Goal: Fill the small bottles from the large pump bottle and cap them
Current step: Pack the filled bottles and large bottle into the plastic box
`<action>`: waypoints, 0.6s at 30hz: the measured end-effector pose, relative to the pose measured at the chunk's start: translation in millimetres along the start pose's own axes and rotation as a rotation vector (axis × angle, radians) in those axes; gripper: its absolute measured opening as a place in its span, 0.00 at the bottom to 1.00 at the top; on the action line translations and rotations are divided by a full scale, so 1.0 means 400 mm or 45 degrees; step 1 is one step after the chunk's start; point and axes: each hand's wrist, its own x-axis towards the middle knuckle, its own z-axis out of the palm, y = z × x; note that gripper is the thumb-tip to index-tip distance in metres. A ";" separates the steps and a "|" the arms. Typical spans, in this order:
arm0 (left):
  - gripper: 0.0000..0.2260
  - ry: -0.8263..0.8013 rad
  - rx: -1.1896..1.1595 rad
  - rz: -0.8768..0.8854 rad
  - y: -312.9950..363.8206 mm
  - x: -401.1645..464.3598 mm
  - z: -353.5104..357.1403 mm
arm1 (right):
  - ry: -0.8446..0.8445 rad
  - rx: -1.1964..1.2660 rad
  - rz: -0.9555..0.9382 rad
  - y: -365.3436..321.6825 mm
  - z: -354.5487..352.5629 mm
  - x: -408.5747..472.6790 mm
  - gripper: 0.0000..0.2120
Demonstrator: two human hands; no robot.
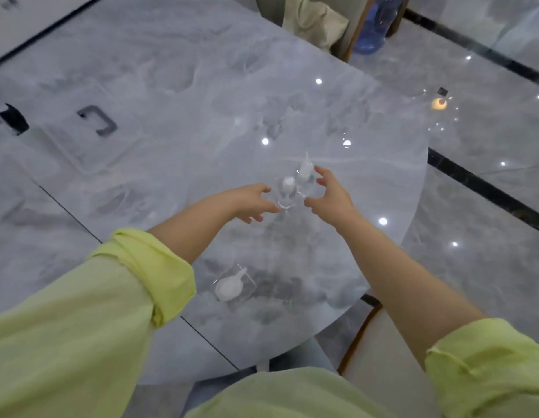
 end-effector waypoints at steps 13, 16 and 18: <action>0.26 0.205 0.135 0.125 0.042 0.084 0.022 | -0.054 -0.076 -0.151 0.005 -0.015 0.068 0.33; 0.20 0.232 0.100 0.148 0.043 0.098 0.039 | -0.056 -0.134 -0.173 0.002 -0.009 0.081 0.26; 0.18 0.256 0.094 0.167 0.038 0.101 0.045 | -0.061 -0.132 -0.176 0.006 -0.003 0.087 0.21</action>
